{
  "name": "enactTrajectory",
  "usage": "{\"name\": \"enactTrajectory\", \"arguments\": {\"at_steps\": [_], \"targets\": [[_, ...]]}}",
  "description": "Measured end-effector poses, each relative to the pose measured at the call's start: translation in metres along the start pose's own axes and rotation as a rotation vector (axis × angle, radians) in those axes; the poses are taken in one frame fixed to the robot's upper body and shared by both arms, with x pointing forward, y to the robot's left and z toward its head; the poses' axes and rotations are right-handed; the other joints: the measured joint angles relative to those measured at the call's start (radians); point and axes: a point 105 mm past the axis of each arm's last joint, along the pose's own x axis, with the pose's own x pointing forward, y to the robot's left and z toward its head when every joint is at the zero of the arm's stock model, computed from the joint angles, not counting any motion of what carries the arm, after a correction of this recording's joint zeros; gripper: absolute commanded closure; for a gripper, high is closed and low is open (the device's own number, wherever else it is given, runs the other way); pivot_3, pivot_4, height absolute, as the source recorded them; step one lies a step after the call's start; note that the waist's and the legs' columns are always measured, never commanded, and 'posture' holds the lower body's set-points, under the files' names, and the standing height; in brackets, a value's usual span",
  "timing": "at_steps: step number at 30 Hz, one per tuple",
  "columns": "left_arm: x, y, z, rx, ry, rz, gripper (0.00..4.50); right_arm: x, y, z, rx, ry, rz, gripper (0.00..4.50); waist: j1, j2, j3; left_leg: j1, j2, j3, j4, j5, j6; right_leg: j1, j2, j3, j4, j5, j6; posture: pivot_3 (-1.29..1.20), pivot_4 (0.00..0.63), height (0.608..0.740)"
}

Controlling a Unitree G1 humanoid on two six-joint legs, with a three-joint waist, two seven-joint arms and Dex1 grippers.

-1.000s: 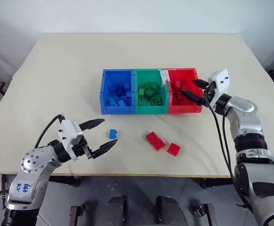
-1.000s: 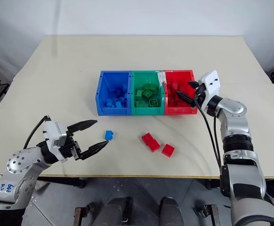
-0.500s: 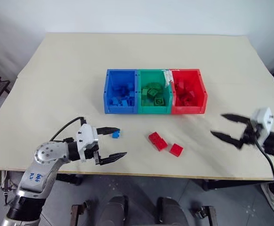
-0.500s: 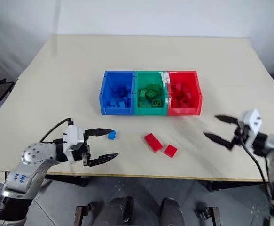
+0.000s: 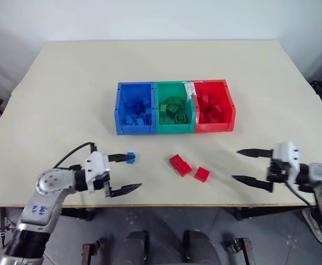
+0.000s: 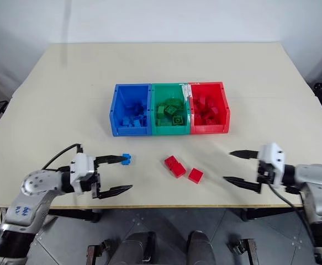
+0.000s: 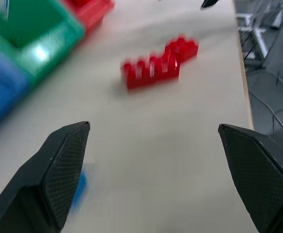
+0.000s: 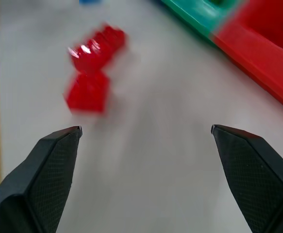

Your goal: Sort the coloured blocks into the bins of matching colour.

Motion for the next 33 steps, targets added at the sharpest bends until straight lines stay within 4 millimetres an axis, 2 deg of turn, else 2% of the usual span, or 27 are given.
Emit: {"name": "enactTrajectory", "arguments": {"at_steps": [2, 6, 9, 16, 20, 23, 28, 30, 33], "targets": [[-0.007, -0.001, 0.001, 0.002, 0.007, 0.033, 0.0, 0.019, 0.008, -0.002, 0.033, 0.002, 0.045, 0.03, 0.01, 0.0, 0.0, -0.001, -0.001, -0.001, 0.001, 0.0, 0.0, 0.0, 0.0, 0.0, 0.0, 0.0, 0.0, 0.0, 0.15, 0.74], [-0.017, -0.003, 0.005, -0.001, 0.021, 0.065, 0.0, 0.04, 0.019, -0.011, 0.069, 0.025, 0.078, 0.03, 0.027, 0.0, 0.0, -0.001, -0.001, -0.001, 0.002, -0.001, 0.001, 0.0, 0.0, 0.0, -0.001, 0.0, 0.0, 0.0, 0.15, 0.74], [-0.016, -0.005, 0.008, 0.001, 0.021, 0.066, 0.0, 0.051, 0.021, -0.012, 0.045, 0.02, 0.058, 0.61, 0.024, 0.0, 0.0, -0.001, 0.0, -0.001, 0.001, -0.002, 0.0, 0.0, 0.0, 0.0, -0.001, 0.0, -0.001, 0.0, 0.15, 0.74], [-0.015, -0.01, 0.01, -0.007, 0.026, 0.066, 0.0, 0.052, 0.018, -0.014, 0.027, -0.001, 0.015, 2.93, 0.022, 0.0, 0.0, -0.001, 0.0, 0.0, 0.001, -0.002, 0.0, 0.0, 0.001, 0.0, -0.001, 0.0, -0.001, 0.0, 0.15, 0.74], [-0.014, -0.008, 0.011, -0.005, 0.018, 0.074, 0.0, 0.045, 0.014, -0.013, 0.026, -0.019, 0.007, 3.0, 0.025, 0.0, 0.0, -0.001, 0.0, 0.0, 0.001, -0.002, 0.0, 0.0, 0.001, 0.0, -0.001, 0.0, -0.001, 0.0, 0.15, 0.74], [-0.012, -0.005, 0.014, -0.006, -0.014, 0.104, 0.0, 0.039, -0.004, 0.005, 0.008, -0.09, -0.041, 3.0, 0.023, 0.0, 0.0, -0.001, 0.0, 0.0, 0.002, -0.002, 0.0, 0.0, 0.001, 0.0, 0.0, 0.0, -0.001, 0.0, 0.15, 0.74], [-0.008, 0.0, 0.022, -0.029, -0.082, 0.166, 0.0, 0.039, -0.07, 0.067, -0.079, -0.285, -0.282, 3.0, 0.0, 0.0, 0.0, 0.0, 0.002, 0.001, 0.0, -0.002, -0.001, -0.001, 0.003, 0.0, 0.001, 0.001, -0.002, 0.0, 0.15, 0.74], [-0.008, -0.001, 0.023, -0.048, -0.086, 0.171, 0.0, 0.041, -0.093, 0.077, -0.092, -0.303, -0.387, 3.0, -0.003, 0.0, 0.0, 0.0, 0.003, 0.001, 0.0, -0.002, -0.002, -0.001, 0.003, 0.0, 0.003, 0.001, -0.002, 0.0, 0.15, 0.74], [-0.008, -0.003, 0.021, -0.071, -0.078, 0.18, 0.0, 0.04, -0.12, 0.075, -0.078, -0.29, -0.533, 3.0, -0.001, 0.0, 0.0, -0.001, 0.003, 0.001, 0.0, -0.002, -0.001, -0.001, 0.003, -0.001, 0.003, 0.001, -0.002, 0.0, 0.15, 0.74]]}}
